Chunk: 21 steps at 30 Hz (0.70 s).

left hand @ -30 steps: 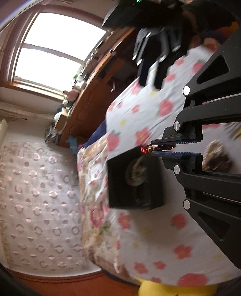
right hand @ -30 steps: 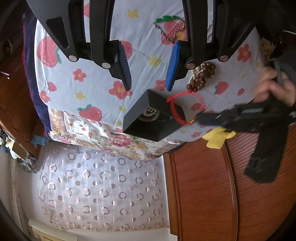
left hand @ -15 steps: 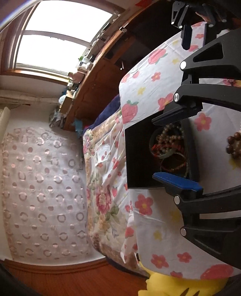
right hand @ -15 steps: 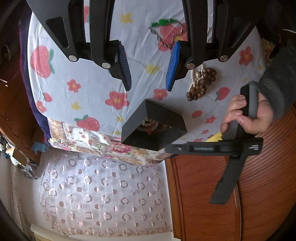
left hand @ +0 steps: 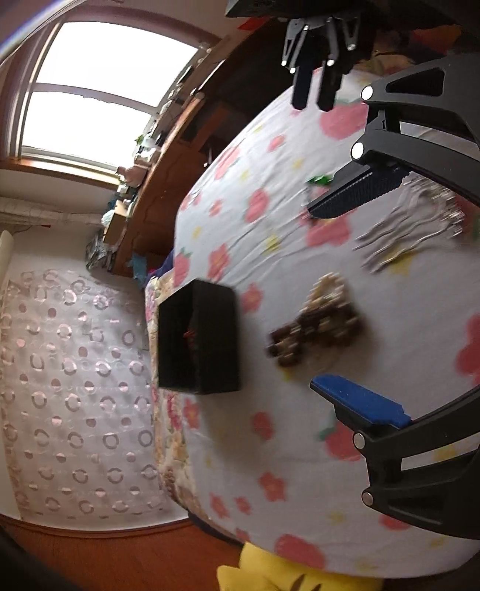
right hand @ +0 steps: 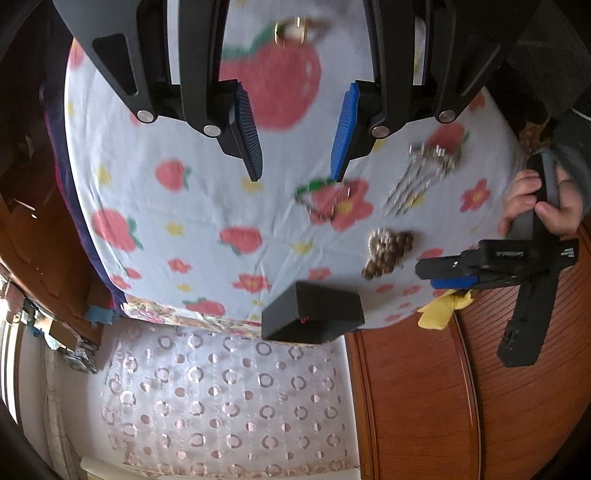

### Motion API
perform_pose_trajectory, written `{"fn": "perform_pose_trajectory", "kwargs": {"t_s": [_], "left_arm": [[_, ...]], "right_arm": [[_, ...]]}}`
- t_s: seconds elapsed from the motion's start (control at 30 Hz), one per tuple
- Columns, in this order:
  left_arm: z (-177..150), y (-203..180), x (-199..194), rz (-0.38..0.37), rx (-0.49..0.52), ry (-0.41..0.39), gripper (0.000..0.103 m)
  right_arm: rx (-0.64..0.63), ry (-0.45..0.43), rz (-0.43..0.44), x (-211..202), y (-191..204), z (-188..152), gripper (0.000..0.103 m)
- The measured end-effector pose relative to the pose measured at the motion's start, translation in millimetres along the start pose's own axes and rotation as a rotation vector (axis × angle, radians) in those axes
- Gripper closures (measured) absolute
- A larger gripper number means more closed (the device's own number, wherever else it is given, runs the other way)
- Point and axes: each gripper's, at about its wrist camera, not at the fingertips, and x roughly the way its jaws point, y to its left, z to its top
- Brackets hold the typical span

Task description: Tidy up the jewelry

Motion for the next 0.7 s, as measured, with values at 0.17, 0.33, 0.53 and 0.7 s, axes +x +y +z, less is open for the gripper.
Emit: {"fn": "perform_pose_trajectory", "kwargs": {"t_s": [0.17, 0.33, 0.53, 0.7], "left_arm": [[-23.2, -13.6, -11.3, 0.010, -0.010, 0.010, 0.014], [-43.9, -21.5, -15.1, -0.007, -0.026, 0.038, 0.014], [-57.1, -38.5, -13.2, -0.021, -0.025, 0.075, 0.014], [-64.3, -48.4, -7.3, -0.016, 0.002, 0.115, 0.013]], "right_arm": [[-0.028, 0.059, -0.014, -12.5, 4.0, -29.4, 0.062], [-0.043, 0.089, -0.023, -21.2, 7.1, -50.8, 0.062], [-0.016, 0.095, -0.028, -24.9, 2.8, -72.0, 0.062], [0.008, 0.084, -0.037, -17.7, -1.9, -76.3, 0.062]]}}
